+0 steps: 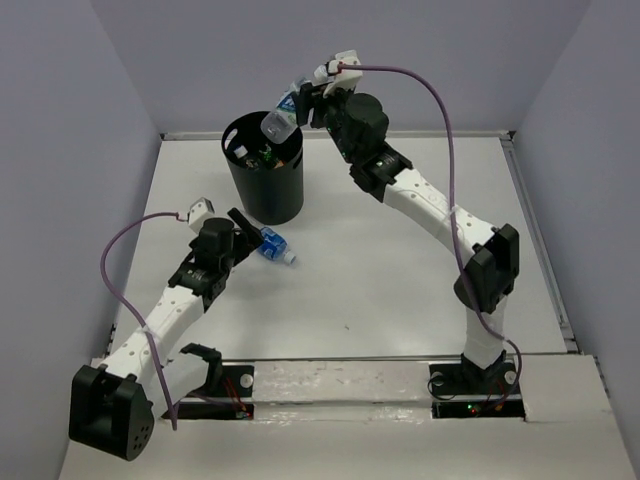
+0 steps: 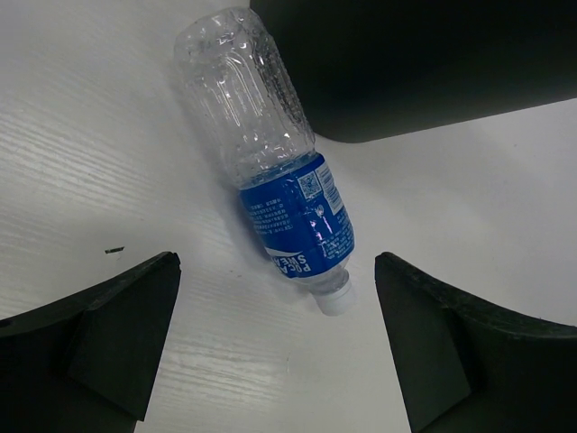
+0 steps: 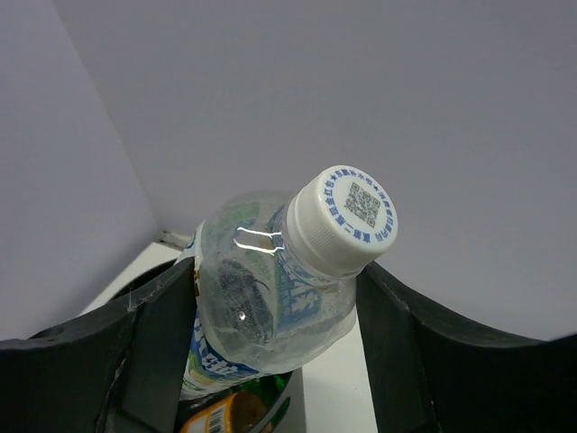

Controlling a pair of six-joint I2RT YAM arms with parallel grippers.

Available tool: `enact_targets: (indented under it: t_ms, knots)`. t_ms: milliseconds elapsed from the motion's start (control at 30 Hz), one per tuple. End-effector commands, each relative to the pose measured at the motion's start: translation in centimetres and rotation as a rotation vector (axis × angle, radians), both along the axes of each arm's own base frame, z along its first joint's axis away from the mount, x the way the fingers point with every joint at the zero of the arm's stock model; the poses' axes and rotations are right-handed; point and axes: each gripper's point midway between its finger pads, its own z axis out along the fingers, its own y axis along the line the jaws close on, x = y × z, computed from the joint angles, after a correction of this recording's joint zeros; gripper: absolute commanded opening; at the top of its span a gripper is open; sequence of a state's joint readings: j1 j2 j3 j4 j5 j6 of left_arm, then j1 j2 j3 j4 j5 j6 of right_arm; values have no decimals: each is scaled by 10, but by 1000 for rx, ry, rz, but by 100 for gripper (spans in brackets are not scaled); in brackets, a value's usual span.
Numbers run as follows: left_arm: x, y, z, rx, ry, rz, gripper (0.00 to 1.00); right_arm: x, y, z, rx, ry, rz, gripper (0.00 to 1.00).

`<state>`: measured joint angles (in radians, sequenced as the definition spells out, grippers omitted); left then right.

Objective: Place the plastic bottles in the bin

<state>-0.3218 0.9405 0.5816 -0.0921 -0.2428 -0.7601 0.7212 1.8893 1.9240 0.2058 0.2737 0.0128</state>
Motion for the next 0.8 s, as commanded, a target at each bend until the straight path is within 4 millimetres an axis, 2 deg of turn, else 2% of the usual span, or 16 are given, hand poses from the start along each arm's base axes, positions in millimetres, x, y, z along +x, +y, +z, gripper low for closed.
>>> enact_targets:
  t_ms: [0,33,100,133,167,267,300,333,400,433,500,533,600,667,733,767]
  knots:
    - [13,4,4,-22,-33,52,99,13,29,13,-98,-128,54,36]
    - [16,4,3,-26,-31,60,99,19,40,-1,-122,-110,80,51]
    - [20,8,2,-21,-32,80,99,18,49,-5,-141,-106,123,78]
    - [21,9,-3,-17,-16,87,99,19,50,-7,-145,-102,125,94]
    - [24,11,-3,-18,-21,97,99,19,51,-10,-150,-96,127,97]
    - [35,14,-12,-22,-6,121,99,12,46,-10,-162,-94,134,98]
    - [38,17,-14,-21,3,133,99,4,42,-8,-165,-92,147,98]
    - [40,18,-25,-10,34,140,99,0,40,-7,-158,-85,157,98]
    - [49,18,-27,-17,40,143,99,-12,38,-6,-151,-76,190,97]
    - [55,19,-32,-20,47,147,99,-24,32,-9,-141,-55,213,96]
    - [62,17,-30,-39,30,141,99,-37,29,-14,-131,-40,251,95]
    - [69,16,-29,-44,12,142,99,-53,30,-25,-133,-17,309,95]
    - [76,15,-26,-48,-9,142,99,-70,33,-34,-130,-5,366,94]
    - [84,13,-24,-55,-25,141,99,-81,29,-53,-144,29,397,93]
    - [90,12,-27,-56,-26,141,99,-98,33,-59,-123,60,454,93]
    - [93,12,-28,-55,-28,145,99,-105,36,-75,-135,86,472,92]
